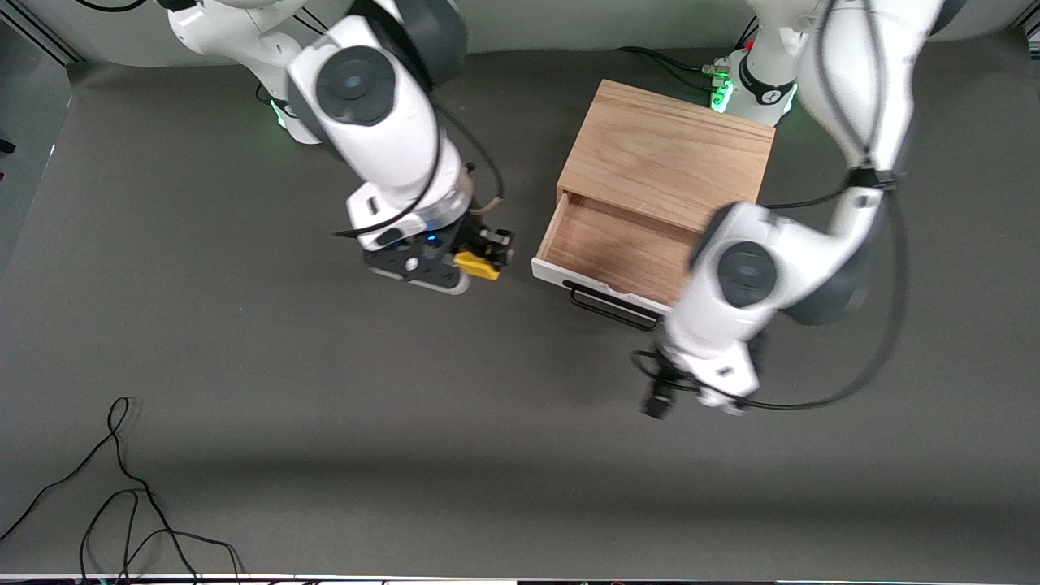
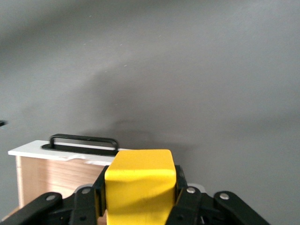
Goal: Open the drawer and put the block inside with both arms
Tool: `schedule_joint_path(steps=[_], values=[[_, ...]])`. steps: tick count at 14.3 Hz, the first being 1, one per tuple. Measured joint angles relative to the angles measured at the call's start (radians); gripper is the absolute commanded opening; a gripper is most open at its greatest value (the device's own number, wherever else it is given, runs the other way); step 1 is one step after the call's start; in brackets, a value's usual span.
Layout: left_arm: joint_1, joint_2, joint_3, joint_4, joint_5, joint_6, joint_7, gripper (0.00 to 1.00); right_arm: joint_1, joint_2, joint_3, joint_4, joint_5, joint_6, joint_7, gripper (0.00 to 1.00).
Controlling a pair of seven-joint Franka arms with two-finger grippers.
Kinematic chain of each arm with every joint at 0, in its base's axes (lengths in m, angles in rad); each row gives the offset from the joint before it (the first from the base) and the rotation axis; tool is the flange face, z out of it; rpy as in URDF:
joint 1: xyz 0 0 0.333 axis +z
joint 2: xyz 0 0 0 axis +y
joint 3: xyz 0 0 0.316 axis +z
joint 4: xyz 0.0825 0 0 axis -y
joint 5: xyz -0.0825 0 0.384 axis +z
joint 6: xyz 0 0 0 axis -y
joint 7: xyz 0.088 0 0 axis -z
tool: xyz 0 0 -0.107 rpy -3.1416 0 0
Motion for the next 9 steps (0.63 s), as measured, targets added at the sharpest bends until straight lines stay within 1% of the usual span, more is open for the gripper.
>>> schedule_joint_path(steps=[4,7,9], values=[[0.163,-0.088,0.0,0.004,-0.084,-0.223,0.389,1.0,0.107,0.063,0.001,-0.002,-0.059,0.114,0.151,0.31],[0.284,-0.156,0.0,0.004,-0.115,-0.379,0.724,1.0,0.192,0.141,0.0,-0.002,-0.072,0.19,0.19,0.31],[0.359,-0.197,0.0,0.002,-0.12,-0.471,0.954,1.0,0.227,0.18,0.0,-0.001,-0.073,0.222,0.193,0.31]])
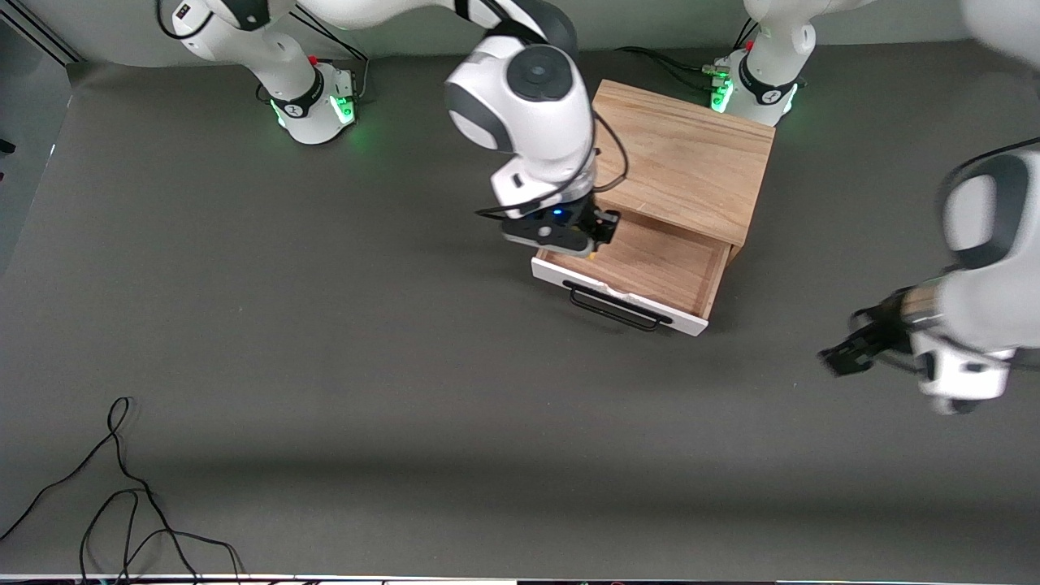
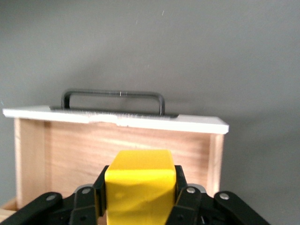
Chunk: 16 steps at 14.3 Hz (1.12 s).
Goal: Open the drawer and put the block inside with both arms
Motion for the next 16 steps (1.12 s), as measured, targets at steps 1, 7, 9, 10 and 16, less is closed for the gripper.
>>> schedule_joint_path(steps=[1,7,9,10,16], values=[[0.033,-0.021,0.0,-0.006,-0.002,-0.029,0.105,1.0,0.015,0.015,0.0,0.0,0.0,0.013,0.003,0.31],[0.104,-0.155,0.0,-0.11,-0.002,-0.054,0.503,1.0,0.047,0.101,0.0,0.01,-0.028,0.094,0.049,0.31],[0.104,-0.195,-0.001,-0.147,0.003,-0.034,0.592,1.0,0.048,0.124,0.0,0.025,-0.031,0.095,0.056,0.31],[0.104,-0.218,-0.001,-0.173,0.006,-0.006,0.637,1.0,0.051,0.133,0.0,0.032,-0.031,0.096,0.061,0.31],[0.104,-0.358,-0.001,-0.343,0.008,0.106,0.738,1.0,0.088,0.166,-0.003,0.039,-0.047,0.13,0.1,0.39]])
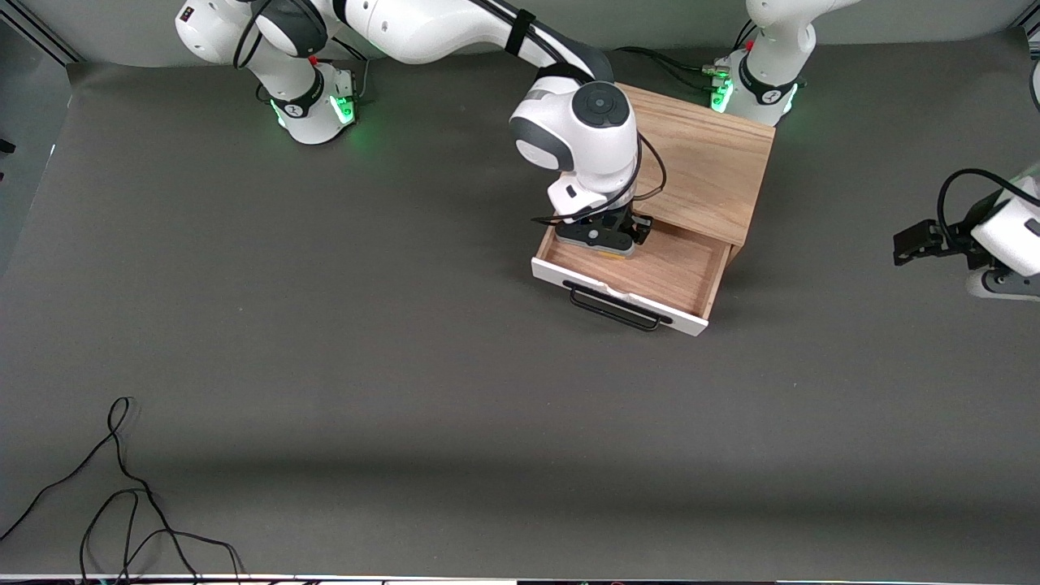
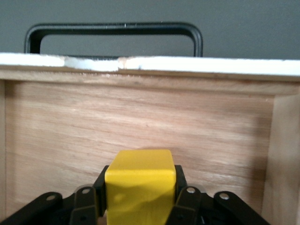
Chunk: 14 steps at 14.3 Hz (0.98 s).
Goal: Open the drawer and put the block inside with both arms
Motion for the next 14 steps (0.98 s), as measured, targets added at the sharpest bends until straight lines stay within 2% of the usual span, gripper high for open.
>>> schedule_joint_path(steps=[3,5,6,9,10,12,13,14], values=[[-0.003,-0.037,-0.006,-0.008,-0.002,-0.001,0.004,1.0,0.004,0.019,-0.004,0.001,-0.004,0.015,0.007,0.46],[-0.009,-0.053,-0.013,-0.005,-0.002,-0.014,0.004,1.0,0.004,0.022,-0.006,0.003,-0.004,0.022,0.007,0.74],[-0.011,-0.056,-0.014,-0.002,-0.002,-0.017,0.004,1.0,0.004,0.022,-0.006,0.005,-0.005,0.022,0.008,1.0],[-0.024,-0.056,-0.001,0.011,-0.004,-0.019,0.007,1.0,0.004,0.022,-0.007,0.007,-0.017,0.023,0.009,1.0],[-0.074,-0.055,0.045,0.014,-0.005,-0.019,0.008,1.0,0.004,0.022,-0.007,0.009,-0.026,0.023,0.01,1.0],[-0.26,-0.05,0.225,0.029,-0.006,-0.02,0.008,1.0,0.004,0.022,-0.008,0.018,-0.031,0.023,0.01,1.0],[-0.326,-0.047,0.286,0.037,-0.006,-0.019,0.008,1.0,0.004,0.022,-0.01,0.024,-0.032,0.023,0.01,1.0],[-0.359,-0.044,0.313,0.042,-0.006,-0.02,0.007,1.0,0.002,0.02,-0.013,0.032,-0.033,0.022,0.01,1.0]])
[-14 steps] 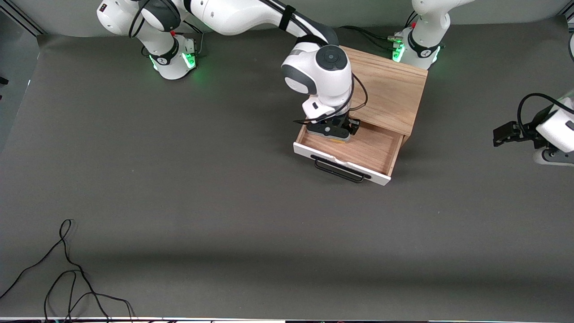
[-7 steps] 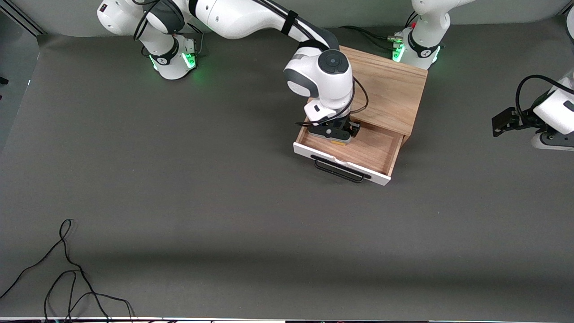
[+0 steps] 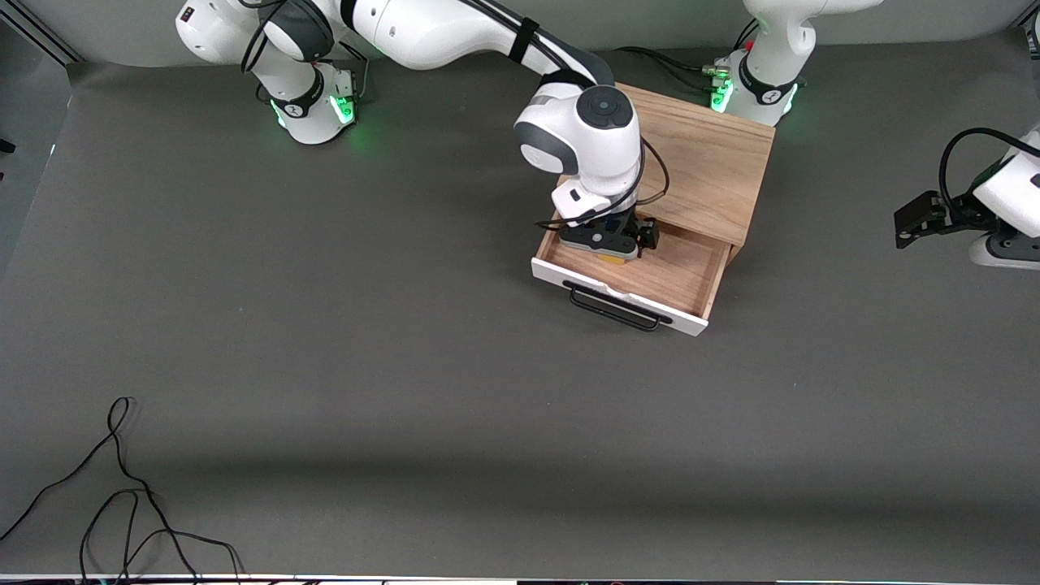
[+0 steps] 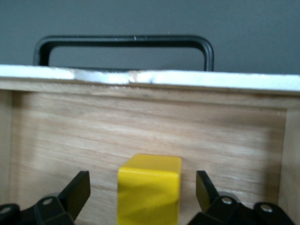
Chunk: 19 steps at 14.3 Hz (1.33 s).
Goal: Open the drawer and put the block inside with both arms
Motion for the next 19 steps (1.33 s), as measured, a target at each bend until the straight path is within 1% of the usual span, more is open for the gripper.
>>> schedule_joint_path(steps=[2,4,7,10,13,16,19], values=[[-0.021,0.006,0.011,0.007,0.0,0.0,0.0,1.0,-0.01,-0.013,-0.009,0.015,-0.004,-0.021,-0.007,1.0],[-0.024,0.009,0.012,0.008,0.0,0.0,0.0,1.0,-0.049,-0.042,-0.017,0.026,-0.006,-0.07,-0.06,1.0],[-0.025,0.009,0.012,0.012,0.0,-0.014,0.0,1.0,-0.175,-0.109,-0.017,0.028,-0.006,-0.175,-0.244,1.0],[-0.026,0.008,0.013,0.022,0.0,-0.047,0.0,1.0,-0.336,-0.201,-0.017,0.012,0.008,-0.282,-0.471,1.0],[-0.026,0.008,0.014,0.042,0.0,-0.084,-0.005,1.0,-0.518,-0.322,-0.019,-0.071,0.05,-0.3,-0.647,1.0],[-0.027,0.007,0.015,0.059,-0.005,-0.134,-0.011,1.0,-0.7,-0.463,-0.019,-0.204,0.101,-0.3,-0.814,1.0],[-0.027,0.004,0.017,0.059,-0.035,-0.143,-0.035,1.0,-0.829,-0.598,-0.018,-0.329,0.123,-0.307,-0.934,1.0]])
